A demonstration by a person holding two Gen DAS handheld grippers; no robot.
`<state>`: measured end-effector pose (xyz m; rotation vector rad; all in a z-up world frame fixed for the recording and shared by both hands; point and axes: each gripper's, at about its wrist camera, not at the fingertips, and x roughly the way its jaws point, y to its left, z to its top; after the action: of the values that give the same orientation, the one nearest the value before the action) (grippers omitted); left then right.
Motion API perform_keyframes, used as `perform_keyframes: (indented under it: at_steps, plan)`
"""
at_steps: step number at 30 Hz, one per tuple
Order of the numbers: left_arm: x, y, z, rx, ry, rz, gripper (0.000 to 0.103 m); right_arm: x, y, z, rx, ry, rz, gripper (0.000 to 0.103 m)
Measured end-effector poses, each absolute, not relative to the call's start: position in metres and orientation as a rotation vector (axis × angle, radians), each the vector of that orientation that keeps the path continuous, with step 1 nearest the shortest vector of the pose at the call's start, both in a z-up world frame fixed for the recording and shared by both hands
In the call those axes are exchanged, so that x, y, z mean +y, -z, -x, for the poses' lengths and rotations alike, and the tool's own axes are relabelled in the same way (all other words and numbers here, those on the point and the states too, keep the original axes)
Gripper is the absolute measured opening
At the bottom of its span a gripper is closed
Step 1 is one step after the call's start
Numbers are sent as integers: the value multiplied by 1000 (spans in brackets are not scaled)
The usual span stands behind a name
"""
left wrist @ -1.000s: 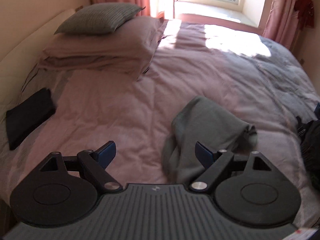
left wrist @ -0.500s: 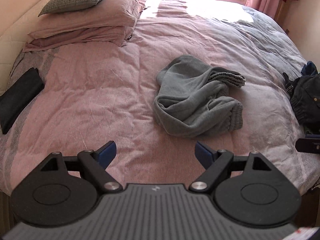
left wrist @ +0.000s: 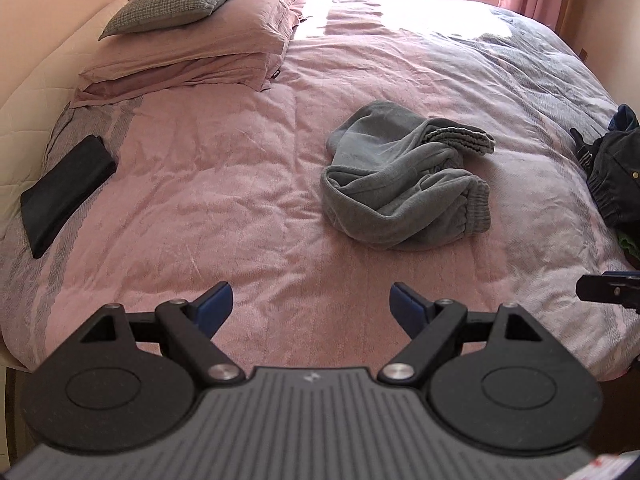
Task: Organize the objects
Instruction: 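Carry the grey sweatpants with the right gripper and drop them on the bed, then grasp the sweatpants cuff with the right gripper and lift to unfold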
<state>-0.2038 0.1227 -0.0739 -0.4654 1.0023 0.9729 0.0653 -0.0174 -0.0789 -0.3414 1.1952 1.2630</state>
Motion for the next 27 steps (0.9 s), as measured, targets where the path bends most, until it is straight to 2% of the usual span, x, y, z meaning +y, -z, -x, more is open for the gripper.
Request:
perform_keyframes:
  at_steps: [8, 19, 23, 27]
  plan:
    - [176, 83, 225, 1016, -900, 466, 83, 23, 93, -53, 1228, -1160, 289, 56]
    - [322, 127, 240, 1118, -855, 381, 83, 84, 147, -92, 1300, -755, -33, 56]
    - [363, 146, 237, 1142, -869, 369, 83, 113, 178, -116, 1368, -638, -195, 56]
    - [395, 162, 226, 1153, -885, 357, 83, 146, 227, -131, 1424, -501, -201, 56]
